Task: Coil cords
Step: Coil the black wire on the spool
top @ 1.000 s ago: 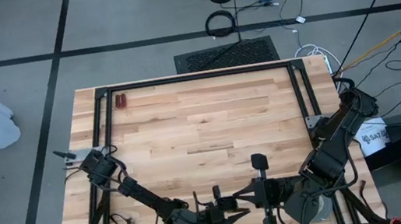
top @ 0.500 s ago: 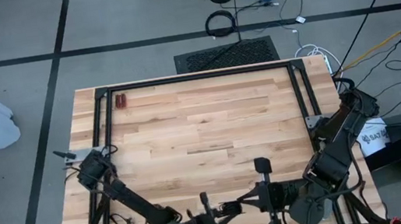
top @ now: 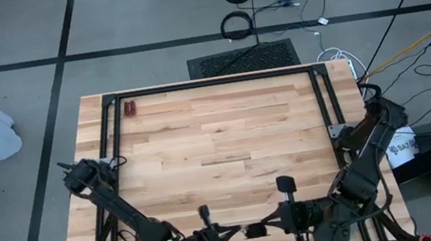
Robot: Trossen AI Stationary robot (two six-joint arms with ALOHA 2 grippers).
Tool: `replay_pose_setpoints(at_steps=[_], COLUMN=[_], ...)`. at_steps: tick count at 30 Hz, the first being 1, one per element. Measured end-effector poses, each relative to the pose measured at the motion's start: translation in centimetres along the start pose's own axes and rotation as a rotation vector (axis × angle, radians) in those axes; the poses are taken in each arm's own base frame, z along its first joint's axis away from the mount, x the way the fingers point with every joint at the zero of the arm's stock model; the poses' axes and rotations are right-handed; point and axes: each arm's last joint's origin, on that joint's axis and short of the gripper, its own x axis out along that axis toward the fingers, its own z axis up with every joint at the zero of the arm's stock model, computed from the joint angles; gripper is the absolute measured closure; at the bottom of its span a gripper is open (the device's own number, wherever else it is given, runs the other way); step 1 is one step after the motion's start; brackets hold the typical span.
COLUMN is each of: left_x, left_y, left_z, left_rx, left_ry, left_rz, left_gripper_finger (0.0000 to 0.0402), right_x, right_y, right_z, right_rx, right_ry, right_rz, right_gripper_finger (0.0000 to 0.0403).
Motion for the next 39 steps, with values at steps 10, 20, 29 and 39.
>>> replay_pose_setpoints(at_steps=[10, 20, 29, 39], left_x=[-2.4, -3.6, -3.9, -4.4], left_y=[1.3, 2.5, 4.6, 5.8], left_z=[1.1, 1.5, 1.2, 2.7], left_rx=[-0.063, -0.146, -0.231, -0.277], left_ry=[0.101, 0.202, 0.331, 0.348], left_rz=[-0.038, -0.077, -0.021, -0.076], left_gripper_finger=[0.04, 0.0401, 0.0401, 0.0401], right_x=[2.8, 6.4, 8.6, 12.0], right_y=[0.6, 0.8, 0.1, -1.0], right_z=[-1.2, -2.6, -3.1, -4.2], right_rx=[-0.043, -0.043, -0.074, -0.134], right_ry=[0.054, 0.093, 0.079, 0.12], right_rz=[-0.047, -0.146, -0.269, -0.383], right_gripper_finger=[0.0403, 0.0403, 0.0403, 0.0403])
